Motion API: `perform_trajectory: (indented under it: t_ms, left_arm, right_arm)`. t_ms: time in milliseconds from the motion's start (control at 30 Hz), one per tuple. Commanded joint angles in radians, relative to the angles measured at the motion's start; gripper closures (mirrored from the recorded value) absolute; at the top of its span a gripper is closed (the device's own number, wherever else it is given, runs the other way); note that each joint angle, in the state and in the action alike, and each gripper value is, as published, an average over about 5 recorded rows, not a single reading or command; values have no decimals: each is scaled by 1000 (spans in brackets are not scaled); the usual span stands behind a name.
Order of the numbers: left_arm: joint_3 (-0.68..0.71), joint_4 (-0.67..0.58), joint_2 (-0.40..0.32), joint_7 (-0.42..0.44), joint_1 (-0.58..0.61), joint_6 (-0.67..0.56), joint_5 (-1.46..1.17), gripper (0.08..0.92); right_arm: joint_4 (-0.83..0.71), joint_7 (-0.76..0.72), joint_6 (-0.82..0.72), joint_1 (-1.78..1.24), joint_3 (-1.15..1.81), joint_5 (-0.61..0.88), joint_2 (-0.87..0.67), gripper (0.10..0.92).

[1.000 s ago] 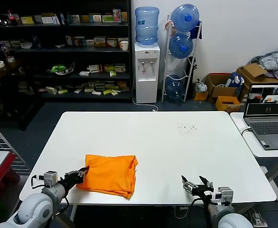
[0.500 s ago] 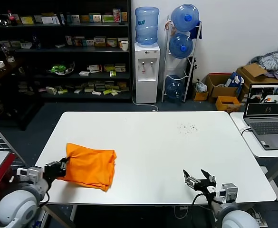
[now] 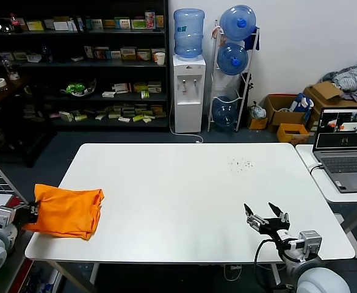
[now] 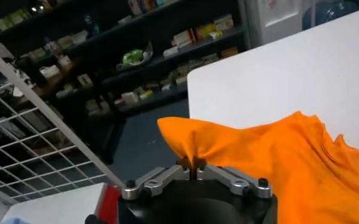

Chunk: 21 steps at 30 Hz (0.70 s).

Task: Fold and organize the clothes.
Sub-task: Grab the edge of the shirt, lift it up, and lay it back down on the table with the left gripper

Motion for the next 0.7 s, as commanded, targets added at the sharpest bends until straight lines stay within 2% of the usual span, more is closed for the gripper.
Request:
perform_trajectory:
  t_ms: [33,100,200,300,400,467,533,700]
  left_arm:
    - [116,-275,-67,-126,-64,31,-299,880]
    - [285,-371,-162,-184,-170,49,-395,880]
    - [580,-401,-395,-282,-409,73,-486,880]
    - [760,-273,-643,-333,-613,88,-513,880]
    - [838,-95,-827,-331,-728,96,-482,880]
    - [858,9,-896,-322,-774,101,-455,880]
    - [870,89,-930,-316,-802,104,-429,880]
    - [875,154,-928,-310,-804,103,-375,880]
  right_arm:
    - [22,5,5,-19,34,-47,26,203]
    - [19,11,-2,-28,42,-60,44,203]
    - [19,23,-16,-55,67,-72,74,203]
    - [23,33,-28,-90,100,-78,104,203]
    - [31,39,-36,-119,129,-82,126,203]
    - [39,41,-39,-131,146,-83,135,203]
    - [42,41,-41,-140,160,-82,140,203]
    - [32,38,-37,-147,160,-78,146,203]
